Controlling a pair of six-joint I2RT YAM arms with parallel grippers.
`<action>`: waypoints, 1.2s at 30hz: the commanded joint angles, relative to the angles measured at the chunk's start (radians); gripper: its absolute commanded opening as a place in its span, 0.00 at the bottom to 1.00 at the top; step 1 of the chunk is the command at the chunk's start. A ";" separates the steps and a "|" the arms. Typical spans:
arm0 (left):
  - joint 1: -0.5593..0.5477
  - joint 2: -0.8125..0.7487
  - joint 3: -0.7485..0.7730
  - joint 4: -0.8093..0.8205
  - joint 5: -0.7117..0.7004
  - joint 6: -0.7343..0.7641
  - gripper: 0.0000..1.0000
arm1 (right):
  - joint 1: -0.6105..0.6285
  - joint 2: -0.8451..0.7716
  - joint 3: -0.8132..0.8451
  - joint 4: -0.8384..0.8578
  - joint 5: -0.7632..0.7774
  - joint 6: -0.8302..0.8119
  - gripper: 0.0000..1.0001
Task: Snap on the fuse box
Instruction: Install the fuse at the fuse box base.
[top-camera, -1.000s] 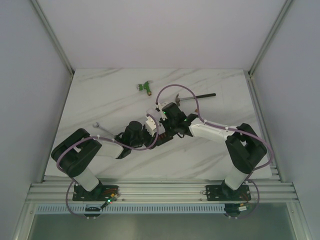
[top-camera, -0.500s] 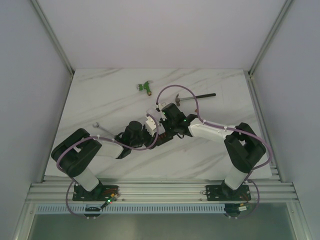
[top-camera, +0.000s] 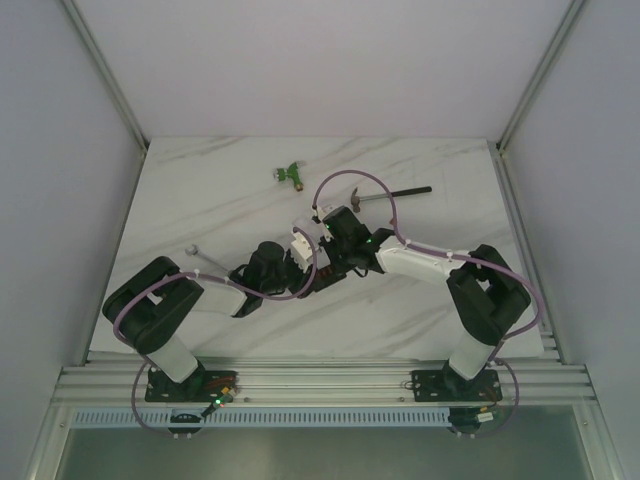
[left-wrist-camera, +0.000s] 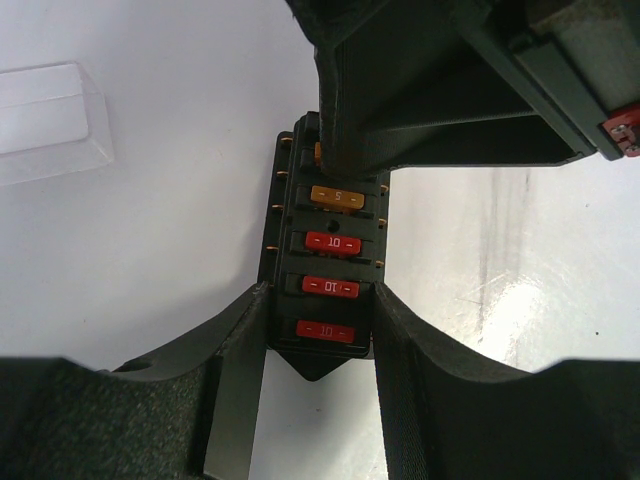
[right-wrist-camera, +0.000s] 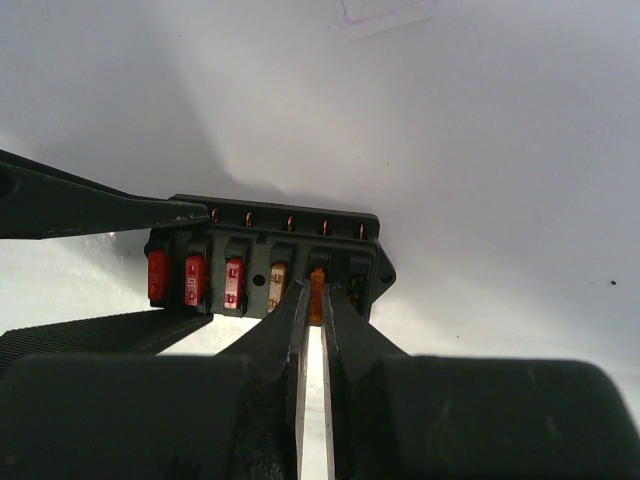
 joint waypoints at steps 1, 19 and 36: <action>0.004 0.028 -0.002 -0.076 0.017 0.016 0.46 | 0.006 0.056 -0.024 -0.041 0.029 0.004 0.00; 0.019 0.022 -0.012 -0.070 0.012 0.011 0.43 | 0.011 0.184 0.003 -0.243 0.063 -0.039 0.00; 0.041 0.016 -0.027 -0.053 0.024 0.004 0.42 | -0.008 0.266 0.012 -0.361 0.040 -0.097 0.00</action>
